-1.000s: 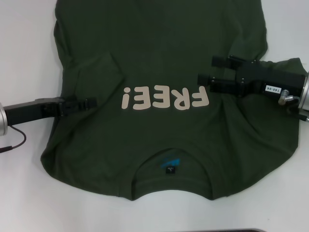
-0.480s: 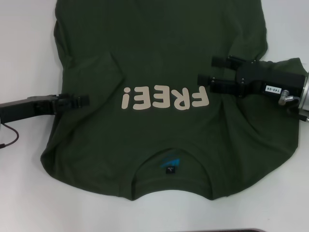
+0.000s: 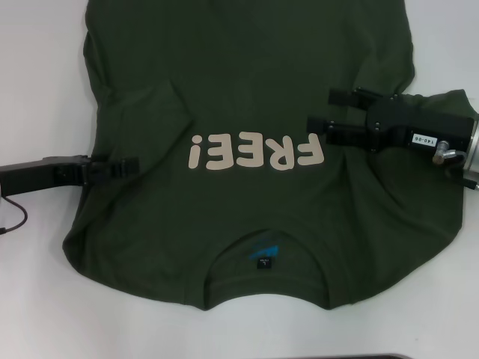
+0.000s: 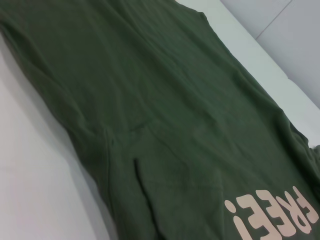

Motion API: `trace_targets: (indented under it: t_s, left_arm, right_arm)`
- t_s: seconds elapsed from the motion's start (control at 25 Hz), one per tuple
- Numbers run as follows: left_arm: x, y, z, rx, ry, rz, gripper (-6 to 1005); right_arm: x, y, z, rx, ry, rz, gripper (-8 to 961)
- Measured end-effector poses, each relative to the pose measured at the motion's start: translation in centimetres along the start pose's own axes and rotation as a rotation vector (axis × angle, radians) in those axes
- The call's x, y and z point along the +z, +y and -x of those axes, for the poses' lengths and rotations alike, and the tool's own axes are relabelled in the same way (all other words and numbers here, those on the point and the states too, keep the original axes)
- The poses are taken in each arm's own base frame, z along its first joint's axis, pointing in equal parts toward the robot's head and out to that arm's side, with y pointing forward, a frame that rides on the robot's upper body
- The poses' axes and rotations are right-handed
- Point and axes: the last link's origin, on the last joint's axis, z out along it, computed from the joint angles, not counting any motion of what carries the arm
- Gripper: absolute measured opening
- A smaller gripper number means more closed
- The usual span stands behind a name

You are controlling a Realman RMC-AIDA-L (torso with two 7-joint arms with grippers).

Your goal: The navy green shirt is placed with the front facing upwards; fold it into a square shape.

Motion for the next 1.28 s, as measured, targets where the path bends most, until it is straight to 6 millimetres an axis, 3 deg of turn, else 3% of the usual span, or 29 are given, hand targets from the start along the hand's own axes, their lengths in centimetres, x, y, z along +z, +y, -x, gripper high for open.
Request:
trace_targets:
  t_s: [0.64, 1.28]
  left_arm:
    - [0.7, 0.5, -0.5, 0.014, -0.003, 0.019, 873]
    - [1.1, 0.1, -0.7, 0.003, -0.033, -0.031, 630]
  right_arm:
    - [-0.1, 0.0, -0.1, 0.005, 0.0, -0.003, 929]
    - [-0.2, 0.0, 0.0, 0.003, -0.012, -0.004, 930]
